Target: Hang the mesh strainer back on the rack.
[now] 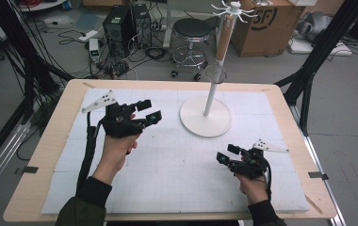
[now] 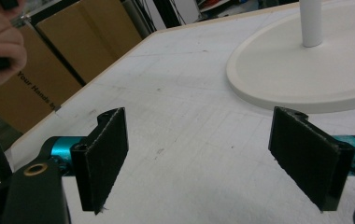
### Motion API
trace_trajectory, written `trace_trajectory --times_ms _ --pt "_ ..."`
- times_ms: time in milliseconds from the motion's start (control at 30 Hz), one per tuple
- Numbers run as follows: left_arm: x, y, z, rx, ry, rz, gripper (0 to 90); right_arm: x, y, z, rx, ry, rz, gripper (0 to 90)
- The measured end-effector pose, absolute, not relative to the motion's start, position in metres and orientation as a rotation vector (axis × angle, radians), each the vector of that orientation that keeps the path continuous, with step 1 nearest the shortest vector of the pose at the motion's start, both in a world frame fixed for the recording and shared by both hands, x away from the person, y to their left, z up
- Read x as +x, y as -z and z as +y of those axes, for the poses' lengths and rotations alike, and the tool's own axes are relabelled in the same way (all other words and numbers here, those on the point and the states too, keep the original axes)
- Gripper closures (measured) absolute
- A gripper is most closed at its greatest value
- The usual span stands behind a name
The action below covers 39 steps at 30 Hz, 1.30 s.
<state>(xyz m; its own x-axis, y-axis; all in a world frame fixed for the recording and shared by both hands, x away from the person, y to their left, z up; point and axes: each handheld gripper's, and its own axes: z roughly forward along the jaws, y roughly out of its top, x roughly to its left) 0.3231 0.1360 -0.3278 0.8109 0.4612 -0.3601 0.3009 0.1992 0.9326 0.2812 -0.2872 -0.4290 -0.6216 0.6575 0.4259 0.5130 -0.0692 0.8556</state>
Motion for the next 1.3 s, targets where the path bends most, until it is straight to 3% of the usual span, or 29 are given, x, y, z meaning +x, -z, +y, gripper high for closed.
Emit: trace_trajectory --times_ms 667,1300 --pt "0.297 0.385 0.190 1.426 -0.127 0.809 24.3 0.277 0.428 -0.283 1.279 -1.713 2.083 18.8" --pt "0.275 0.403 0.211 1.505 -0.236 0.924 21.9 0.275 0.428 -0.278 1.260 -1.699 2.101 18.8"
